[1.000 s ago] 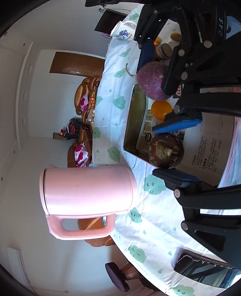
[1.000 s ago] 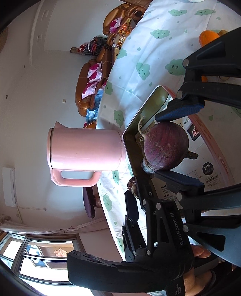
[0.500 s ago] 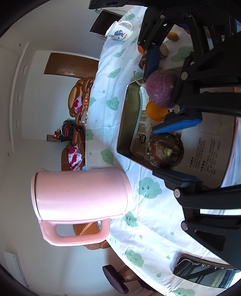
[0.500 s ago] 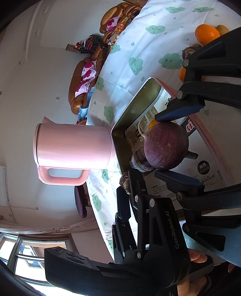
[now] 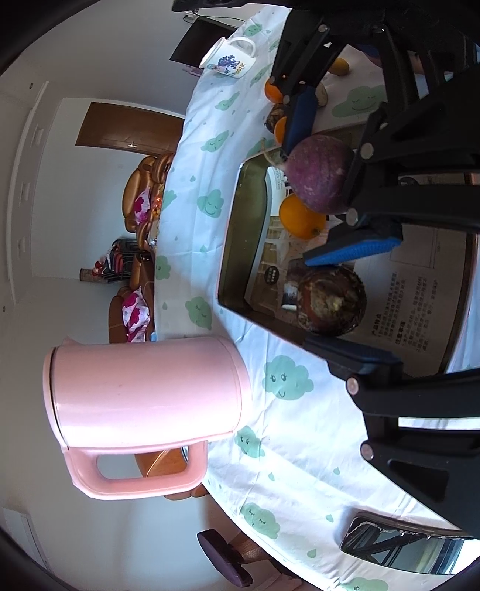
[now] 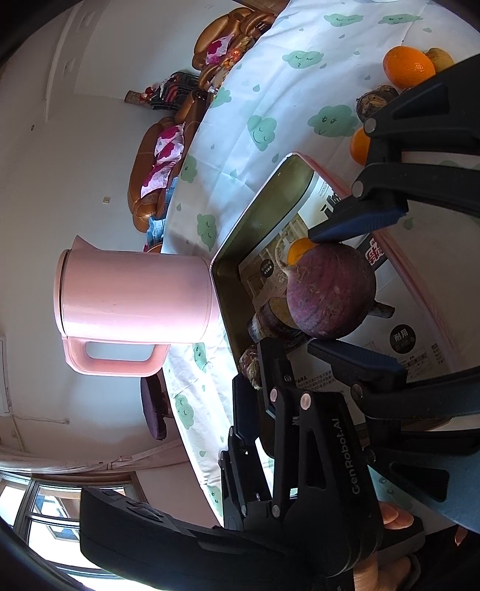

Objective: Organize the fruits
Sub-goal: 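Lower the brown root into the tin and open the left tool while the right tool lowers the beet, then open the right tool to drop the purple beet into the tin box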

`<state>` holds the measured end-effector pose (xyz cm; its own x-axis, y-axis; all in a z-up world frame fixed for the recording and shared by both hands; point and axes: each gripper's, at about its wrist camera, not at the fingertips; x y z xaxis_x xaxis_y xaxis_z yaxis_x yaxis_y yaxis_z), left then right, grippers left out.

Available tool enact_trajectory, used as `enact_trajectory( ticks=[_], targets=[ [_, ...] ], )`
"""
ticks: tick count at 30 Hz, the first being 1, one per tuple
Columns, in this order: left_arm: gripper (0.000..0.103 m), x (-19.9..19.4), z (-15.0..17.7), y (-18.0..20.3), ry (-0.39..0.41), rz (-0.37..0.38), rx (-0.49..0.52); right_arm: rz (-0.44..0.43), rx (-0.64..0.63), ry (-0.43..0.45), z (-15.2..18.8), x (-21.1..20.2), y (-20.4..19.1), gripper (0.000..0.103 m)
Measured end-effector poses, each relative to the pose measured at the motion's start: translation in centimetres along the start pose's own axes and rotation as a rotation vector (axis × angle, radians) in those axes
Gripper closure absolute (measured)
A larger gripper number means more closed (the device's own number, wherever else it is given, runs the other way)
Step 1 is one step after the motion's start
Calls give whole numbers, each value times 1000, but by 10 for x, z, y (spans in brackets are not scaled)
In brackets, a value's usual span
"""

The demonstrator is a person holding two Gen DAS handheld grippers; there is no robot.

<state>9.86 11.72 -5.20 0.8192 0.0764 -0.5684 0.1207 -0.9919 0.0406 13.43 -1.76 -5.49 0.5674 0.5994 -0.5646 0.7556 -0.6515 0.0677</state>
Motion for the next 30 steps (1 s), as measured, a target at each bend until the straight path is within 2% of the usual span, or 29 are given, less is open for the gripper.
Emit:
enact_trajectory(
  ticks=[12,14,17,19,21,23,28,30],
  targets=[
    [60,2,1,0,-1,-5,4,23,-19,-26,1,4,-4,47],
    [52,1,1,1,3,-7,8,34,-23,-29,1,4,-4,47],
    [50,-2,1,1,20,-10,12,42,-26,-15,1,1,-4,46],
    [45,-6,1,1,36,-15,13,48,-28,-9,1,0,-4,44],
    [24,-11,1,0,62,-45,6,52,-32,0,1,-2,-5,43],
    [18,-16,1,-2,88,-54,-3,56,-35,14,1,-4,-5,43],
    [15,-29,2,-7,140,-42,-51,79,-8,64,-1,-18,0,43],
    [11,-33,2,-8,154,-34,-74,92,5,77,-2,-28,5,42]
  ],
)
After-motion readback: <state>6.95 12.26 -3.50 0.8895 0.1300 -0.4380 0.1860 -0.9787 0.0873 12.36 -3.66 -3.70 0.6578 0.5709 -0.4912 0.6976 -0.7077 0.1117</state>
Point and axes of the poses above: each gripper's, at about its wrist camera, not at the fingertips, and x roughly the way its jaws point, y to its right, z to its underside, and after that the axes turned 3 degrees about y, right-handed
